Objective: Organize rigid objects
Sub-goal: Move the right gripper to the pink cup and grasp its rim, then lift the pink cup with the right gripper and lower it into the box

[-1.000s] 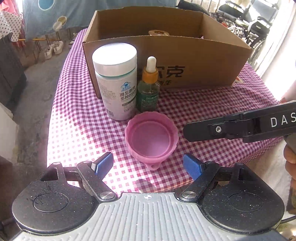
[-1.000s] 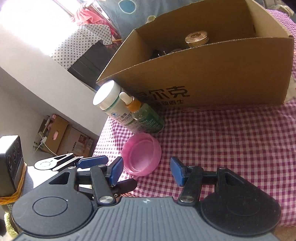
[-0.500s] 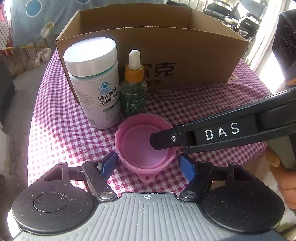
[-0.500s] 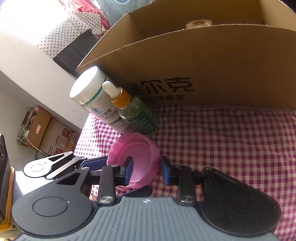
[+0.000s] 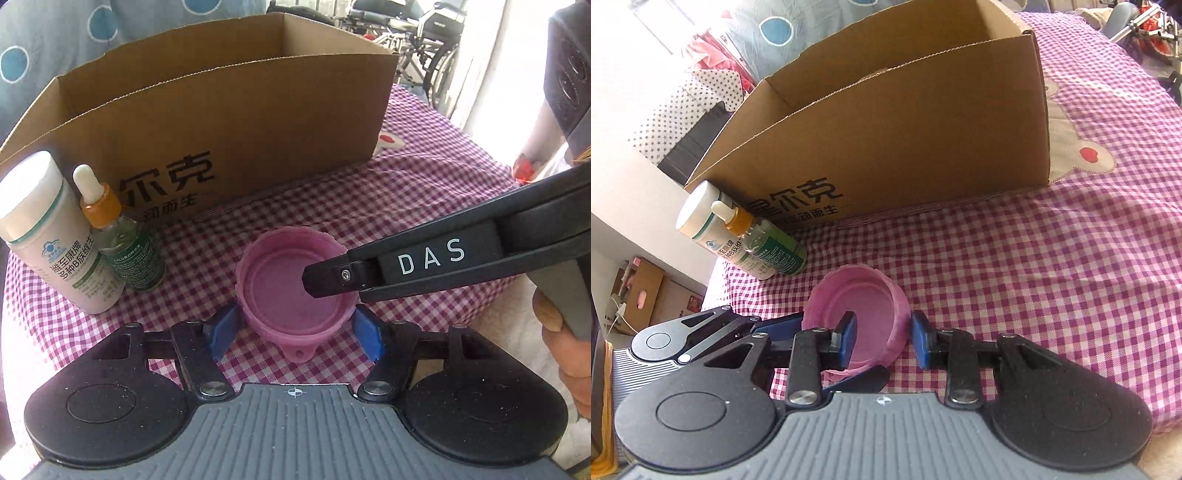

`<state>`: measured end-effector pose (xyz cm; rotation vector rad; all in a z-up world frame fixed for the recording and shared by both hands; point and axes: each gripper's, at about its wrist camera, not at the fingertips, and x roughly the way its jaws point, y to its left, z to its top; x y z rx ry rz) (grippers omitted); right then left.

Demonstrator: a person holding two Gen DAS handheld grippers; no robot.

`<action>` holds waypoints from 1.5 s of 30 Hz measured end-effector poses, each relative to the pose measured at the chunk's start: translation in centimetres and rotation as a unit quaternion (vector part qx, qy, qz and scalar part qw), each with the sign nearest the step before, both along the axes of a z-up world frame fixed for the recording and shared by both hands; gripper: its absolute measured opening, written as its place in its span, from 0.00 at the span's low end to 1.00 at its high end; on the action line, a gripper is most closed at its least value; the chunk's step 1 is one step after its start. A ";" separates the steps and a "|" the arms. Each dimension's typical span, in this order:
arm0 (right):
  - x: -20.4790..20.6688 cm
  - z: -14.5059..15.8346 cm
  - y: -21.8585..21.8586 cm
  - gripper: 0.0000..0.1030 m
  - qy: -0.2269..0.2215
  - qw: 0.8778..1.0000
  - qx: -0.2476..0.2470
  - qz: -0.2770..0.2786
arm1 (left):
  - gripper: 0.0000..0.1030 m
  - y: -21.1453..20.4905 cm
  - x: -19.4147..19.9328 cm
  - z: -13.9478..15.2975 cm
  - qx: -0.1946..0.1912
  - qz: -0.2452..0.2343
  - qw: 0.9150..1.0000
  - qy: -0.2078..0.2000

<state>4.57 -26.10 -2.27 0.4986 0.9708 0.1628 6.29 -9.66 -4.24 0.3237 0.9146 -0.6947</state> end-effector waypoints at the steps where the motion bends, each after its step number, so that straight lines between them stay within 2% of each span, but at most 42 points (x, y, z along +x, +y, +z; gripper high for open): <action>1: -0.2 0.0 -0.2 0.34 -0.001 1.000 0.001 -0.003 | 0.65 -0.5 -0.2 -0.1 0.006 -0.002 1.000 -0.006; 3: -0.5 0.0 -0.5 0.34 -0.003 1.000 0.004 -0.006 | 0.65 -1.1 -0.4 -0.2 0.019 -0.001 1.000 -0.014; 10: -0.5 0.0 0.0 0.34 -0.021 1.000 -0.014 0.004 | 0.65 -2.1 -0.1 -0.1 0.028 0.014 0.999 -0.016; 21: -0.3 -0.3 -1.9 0.33 -0.014 0.999 0.019 0.026 | 0.66 -4.1 0.0 0.3 0.057 0.042 0.997 -0.014; 28: -0.3 -0.8 -3.0 0.32 -0.009 0.999 0.052 0.015 | 0.65 -4.1 0.1 0.4 0.055 0.051 0.997 -0.010; 45: -1.5 2.3 -2.1 0.31 -0.038 0.999 0.019 0.013 | 0.65 -3.3 -1.1 3.2 0.024 0.066 0.997 -0.031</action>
